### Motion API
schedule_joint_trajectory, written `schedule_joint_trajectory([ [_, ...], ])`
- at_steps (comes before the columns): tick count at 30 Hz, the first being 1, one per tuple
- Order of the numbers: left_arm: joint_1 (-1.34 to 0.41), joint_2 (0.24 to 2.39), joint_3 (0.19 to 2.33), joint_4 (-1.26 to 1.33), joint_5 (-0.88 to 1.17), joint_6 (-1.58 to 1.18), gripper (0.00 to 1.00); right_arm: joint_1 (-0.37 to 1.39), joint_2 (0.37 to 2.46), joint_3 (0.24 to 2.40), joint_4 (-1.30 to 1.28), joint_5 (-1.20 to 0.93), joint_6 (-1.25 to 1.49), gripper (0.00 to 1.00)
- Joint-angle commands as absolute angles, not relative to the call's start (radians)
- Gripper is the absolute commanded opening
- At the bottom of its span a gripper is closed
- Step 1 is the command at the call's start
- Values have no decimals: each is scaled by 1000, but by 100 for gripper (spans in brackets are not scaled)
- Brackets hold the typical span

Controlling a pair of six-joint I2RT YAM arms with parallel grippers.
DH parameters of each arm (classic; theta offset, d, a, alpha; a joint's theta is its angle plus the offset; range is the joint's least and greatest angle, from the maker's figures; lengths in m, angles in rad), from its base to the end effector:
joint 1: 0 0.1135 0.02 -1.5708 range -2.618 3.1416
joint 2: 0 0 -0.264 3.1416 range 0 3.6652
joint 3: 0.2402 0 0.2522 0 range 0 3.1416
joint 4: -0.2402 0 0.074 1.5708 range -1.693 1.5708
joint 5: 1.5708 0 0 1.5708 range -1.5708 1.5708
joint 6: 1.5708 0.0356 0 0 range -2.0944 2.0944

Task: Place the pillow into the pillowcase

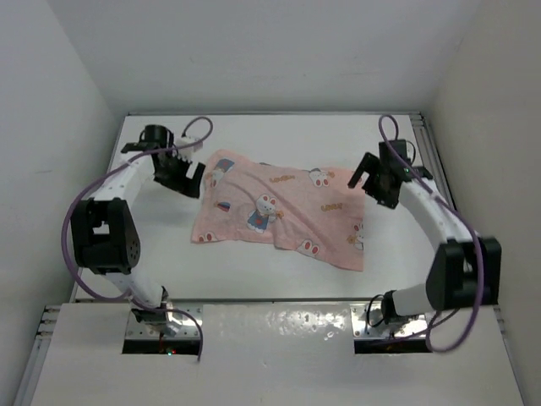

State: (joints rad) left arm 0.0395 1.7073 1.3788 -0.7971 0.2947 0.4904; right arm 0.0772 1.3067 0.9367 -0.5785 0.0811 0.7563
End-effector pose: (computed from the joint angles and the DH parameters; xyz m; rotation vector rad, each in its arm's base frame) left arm 0.3538 0.0036 0.2553 0.6738 2.5428 -0.2208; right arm 0.2644 0.0176 0.2467 0.8741 2.3753 0.2356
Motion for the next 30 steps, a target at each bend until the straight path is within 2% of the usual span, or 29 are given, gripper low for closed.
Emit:
schedule_joint_trajectory([
  [1,11,1657,1174,-839,370,551,90,64,1520,1102,-491,202,627,98],
  [6,-57,1612,1054,-698,342,463,99,64,1845,1297,-476,205,661,93],
  [11,-61,1623,1009,-594,336,400,96,78,2017,1423,-486,256,683,85],
  [13,-71,1637,990,-563,344,385,84,80,2072,1436,-489,239,696,83],
  [14,-78,1646,982,-552,339,376,67,75,2083,1430,-482,227,704,75],
  [15,-81,1657,977,-536,333,364,54,74,2092,1413,-473,210,710,71],
  [16,-81,1684,974,-529,336,356,48,71,2103,1402,-462,187,731,64],
  [17,-81,1696,976,-528,344,353,40,66,2108,1390,-437,177,741,55],
  [18,-81,1706,977,-529,360,347,22,54,2108,1378,-425,167,753,35],
  [20,-83,1730,983,-535,382,348,4,40,2118,1361,-400,140,782,16],
  [21,-81,1733,985,-544,385,353,0,25,2123,1367,-399,127,798,2],
  [22,-81,1733,988,-557,388,365,0,20,2128,1371,-393,117,805,0],
  [30,-35,1620,890,-630,180,560,0,-66,2089,1407,-287,101,902,0],
])
